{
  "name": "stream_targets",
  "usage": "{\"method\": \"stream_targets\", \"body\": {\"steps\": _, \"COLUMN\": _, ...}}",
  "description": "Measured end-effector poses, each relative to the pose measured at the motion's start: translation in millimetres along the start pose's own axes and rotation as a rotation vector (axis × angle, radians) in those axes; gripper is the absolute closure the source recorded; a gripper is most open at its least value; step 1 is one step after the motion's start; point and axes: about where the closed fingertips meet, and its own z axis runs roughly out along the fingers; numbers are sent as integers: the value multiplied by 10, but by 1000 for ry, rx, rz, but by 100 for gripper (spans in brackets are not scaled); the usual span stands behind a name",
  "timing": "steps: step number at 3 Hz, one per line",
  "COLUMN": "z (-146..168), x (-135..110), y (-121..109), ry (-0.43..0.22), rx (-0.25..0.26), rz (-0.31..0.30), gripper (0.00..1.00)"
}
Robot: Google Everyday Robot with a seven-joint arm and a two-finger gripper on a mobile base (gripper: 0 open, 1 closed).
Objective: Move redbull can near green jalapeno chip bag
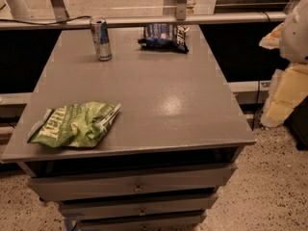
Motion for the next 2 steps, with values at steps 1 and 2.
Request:
{"method": "stream_targets", "body": {"steps": 1, "z": 0, "x": 0, "y": 0, "ry": 0, "rx": 0, "rz": 0, "gripper": 0}}
{"method": "stream_targets", "body": {"steps": 2, "z": 86, "x": -173, "y": -59, "ry": -61, "rx": 12, "rz": 9, "gripper": 0}}
